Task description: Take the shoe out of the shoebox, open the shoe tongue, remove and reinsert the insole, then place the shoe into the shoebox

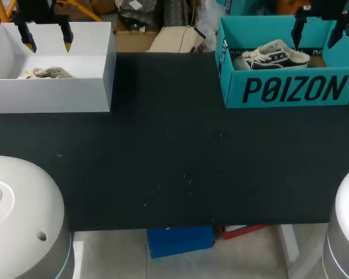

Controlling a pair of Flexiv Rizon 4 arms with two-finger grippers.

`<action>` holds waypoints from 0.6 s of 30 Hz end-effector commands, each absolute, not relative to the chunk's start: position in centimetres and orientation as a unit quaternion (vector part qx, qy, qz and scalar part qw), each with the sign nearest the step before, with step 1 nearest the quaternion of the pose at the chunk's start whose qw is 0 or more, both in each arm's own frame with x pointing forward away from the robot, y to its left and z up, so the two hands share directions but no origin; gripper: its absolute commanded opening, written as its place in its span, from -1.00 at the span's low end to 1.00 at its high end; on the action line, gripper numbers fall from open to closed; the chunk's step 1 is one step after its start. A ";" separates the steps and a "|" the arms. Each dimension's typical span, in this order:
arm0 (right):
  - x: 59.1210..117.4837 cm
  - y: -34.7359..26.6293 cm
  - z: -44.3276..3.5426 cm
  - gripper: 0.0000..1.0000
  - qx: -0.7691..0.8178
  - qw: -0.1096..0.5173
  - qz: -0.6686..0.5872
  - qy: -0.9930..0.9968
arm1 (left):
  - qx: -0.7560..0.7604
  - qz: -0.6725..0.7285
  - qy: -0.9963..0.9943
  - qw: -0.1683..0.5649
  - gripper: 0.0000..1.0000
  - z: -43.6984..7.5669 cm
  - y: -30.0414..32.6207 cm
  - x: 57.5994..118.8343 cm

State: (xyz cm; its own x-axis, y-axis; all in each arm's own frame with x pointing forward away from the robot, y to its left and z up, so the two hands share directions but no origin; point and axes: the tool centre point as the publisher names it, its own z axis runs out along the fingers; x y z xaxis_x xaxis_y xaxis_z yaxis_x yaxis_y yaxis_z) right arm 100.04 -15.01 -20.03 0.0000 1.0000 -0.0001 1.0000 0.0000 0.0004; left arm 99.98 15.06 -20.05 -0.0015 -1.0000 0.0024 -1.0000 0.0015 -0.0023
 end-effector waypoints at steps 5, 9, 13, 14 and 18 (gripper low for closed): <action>100.0 -14.8 -19.4 1.00 0.512 0.043 0.040 0.857 | 0.707 0.002 -0.708 0.000 1.00 -20.0 15.1 100.0; 99.3 -14.5 -19.2 1.00 0.419 0.055 0.038 0.906 | 0.707 0.002 -0.708 0.000 1.00 -20.0 15.1 100.0; 99.3 -14.5 -19.2 1.00 0.419 0.055 0.038 0.906 | 0.707 0.002 -0.708 0.000 1.00 -20.0 15.1 100.0; 99.3 -14.5 -19.2 1.00 0.419 0.055 0.038 0.906 | 0.707 0.002 -0.708 0.000 1.00 -20.0 15.1 100.0; 99.6 -14.2 -19.2 1.00 0.340 0.066 0.051 0.937 | 0.707 0.002 -0.708 0.000 1.00 -20.0 15.1 100.0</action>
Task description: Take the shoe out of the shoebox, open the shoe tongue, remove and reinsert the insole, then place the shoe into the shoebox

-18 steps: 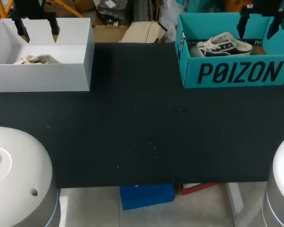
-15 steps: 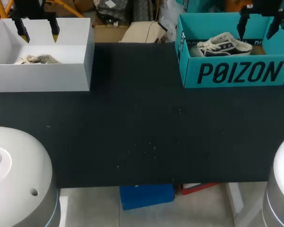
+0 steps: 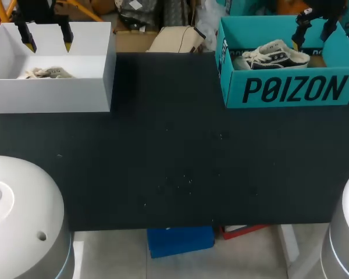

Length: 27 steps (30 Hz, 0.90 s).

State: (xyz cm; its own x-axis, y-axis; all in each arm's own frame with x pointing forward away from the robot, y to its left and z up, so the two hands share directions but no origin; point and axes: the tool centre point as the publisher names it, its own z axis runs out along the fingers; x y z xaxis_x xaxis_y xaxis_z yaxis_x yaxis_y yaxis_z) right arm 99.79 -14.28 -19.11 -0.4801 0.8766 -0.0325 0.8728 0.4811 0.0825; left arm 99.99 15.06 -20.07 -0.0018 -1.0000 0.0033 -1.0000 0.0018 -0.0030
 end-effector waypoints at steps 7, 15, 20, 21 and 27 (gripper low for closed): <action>98.7 -14.9 -18.2 1.00 0.214 0.024 0.044 0.975 | 0.707 0.002 -0.708 0.000 1.00 -20.0 15.1 100.0; 100.0 -12.5 -19.3 1.00 0.203 0.047 0.039 0.977 | 0.707 0.002 -0.708 0.000 1.00 -20.0 15.1 100.0; 101.7 -10.7 -19.8 1.00 0.190 0.065 0.032 0.979 | 0.707 0.002 -0.708 0.000 1.00 -20.0 15.1 100.0; 102.0 -10.4 -19.8 1.00 0.185 0.069 0.030 0.980 | 0.707 0.002 -0.708 0.000 1.00 -20.0 15.1 100.0; 103.9 -9.3 -20.8 1.00 0.154 0.074 0.007 0.985 | 0.707 0.002 -0.708 0.000 1.00 -20.0 15.1 100.0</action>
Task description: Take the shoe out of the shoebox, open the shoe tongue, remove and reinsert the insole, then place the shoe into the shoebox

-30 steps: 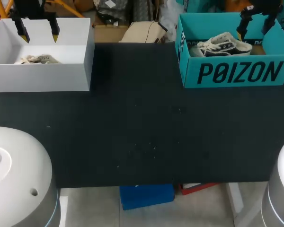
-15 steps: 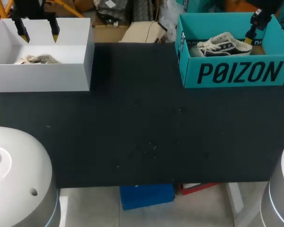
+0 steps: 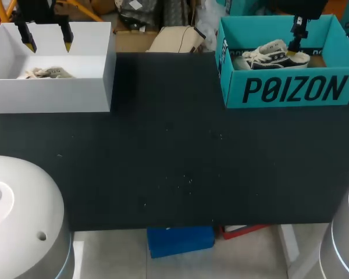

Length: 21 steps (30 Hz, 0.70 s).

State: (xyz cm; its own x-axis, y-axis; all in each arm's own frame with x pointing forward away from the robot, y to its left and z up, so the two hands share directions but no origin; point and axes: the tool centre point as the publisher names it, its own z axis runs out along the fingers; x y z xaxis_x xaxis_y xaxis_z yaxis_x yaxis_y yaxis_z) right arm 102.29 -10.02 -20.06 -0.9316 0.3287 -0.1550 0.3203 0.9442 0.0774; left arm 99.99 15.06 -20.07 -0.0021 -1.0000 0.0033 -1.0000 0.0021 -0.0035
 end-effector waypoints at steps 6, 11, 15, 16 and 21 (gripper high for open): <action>106.1 -8.4 -22.7 0.36 0.117 0.069 0.001 0.991 | -0.707 -0.002 0.708 0.000 1.00 -20.0 15.1 100.0; 108.7 -8.1 -24.6 0.46 0.103 0.061 0.004 0.993 | -0.707 -0.002 0.708 0.000 1.00 -20.0 15.1 100.0; 110.9 -8.3 -26.1 0.25 0.096 0.058 0.004 0.994 | -0.707 -0.002 0.708 0.000 1.00 -20.0 15.1 100.0; 111.7 -8.4 -26.6 0.40 0.095 0.056 0.005 0.994 | -0.707 -0.002 0.708 0.000 1.00 -20.0 15.1 100.0; 114.2 -9.3 -28.6 -0.05 0.092 0.051 0.007 0.994 | -0.707 -0.002 0.708 0.000 1.00 -20.0 15.1 100.0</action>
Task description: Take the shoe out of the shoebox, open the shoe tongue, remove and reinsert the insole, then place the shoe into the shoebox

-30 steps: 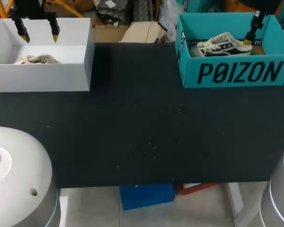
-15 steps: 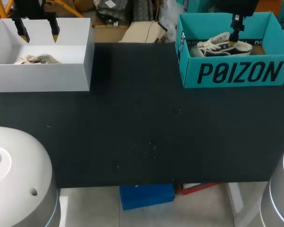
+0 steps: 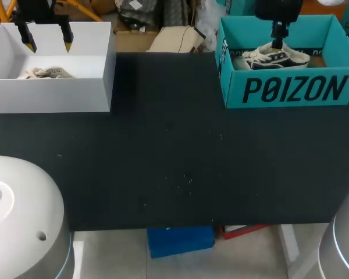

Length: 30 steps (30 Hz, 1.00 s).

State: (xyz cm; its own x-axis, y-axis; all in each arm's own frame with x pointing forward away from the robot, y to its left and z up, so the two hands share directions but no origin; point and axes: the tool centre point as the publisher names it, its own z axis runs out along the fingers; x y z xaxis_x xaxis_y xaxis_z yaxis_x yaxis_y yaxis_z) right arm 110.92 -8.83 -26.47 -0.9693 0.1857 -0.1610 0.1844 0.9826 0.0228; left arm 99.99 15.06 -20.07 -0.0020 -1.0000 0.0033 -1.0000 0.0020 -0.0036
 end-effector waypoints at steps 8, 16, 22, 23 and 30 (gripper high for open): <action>116.8 -11.8 -32.1 -0.07 0.100 0.037 0.002 0.994 | -0.707 -0.002 0.708 0.000 1.00 -20.0 15.1 100.0; 117.2 -13.9 -35.1 -0.15 0.109 0.024 -0.004 0.994 | -0.707 -0.002 0.708 0.000 1.00 -20.0 15.1 100.0; 116.3 -14.6 -36.6 -0.17 0.112 0.014 -0.001 0.994 | -0.707 -0.002 0.708 0.000 1.00 -20.0 15.1 100.0; 116.2 -14.7 -36.8 -0.18 0.112 0.014 -0.001 0.994 | -0.707 -0.002 0.708 0.000 1.00 -20.0 15.1 100.0; 116.4 -15.1 -38.6 -0.32 0.114 0.012 -0.001 0.993 | -0.707 -0.002 0.708 0.000 1.00 -20.0 15.1 100.0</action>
State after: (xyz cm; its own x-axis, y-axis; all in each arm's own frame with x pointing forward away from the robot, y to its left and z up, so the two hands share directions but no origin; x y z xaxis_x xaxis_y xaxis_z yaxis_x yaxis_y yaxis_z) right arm 115.88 -15.16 -37.62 -0.9736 0.2267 -0.0272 0.2268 0.9740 -0.0002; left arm 99.99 15.06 -20.07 -0.0020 -1.0000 0.0034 -1.0000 0.0020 -0.0036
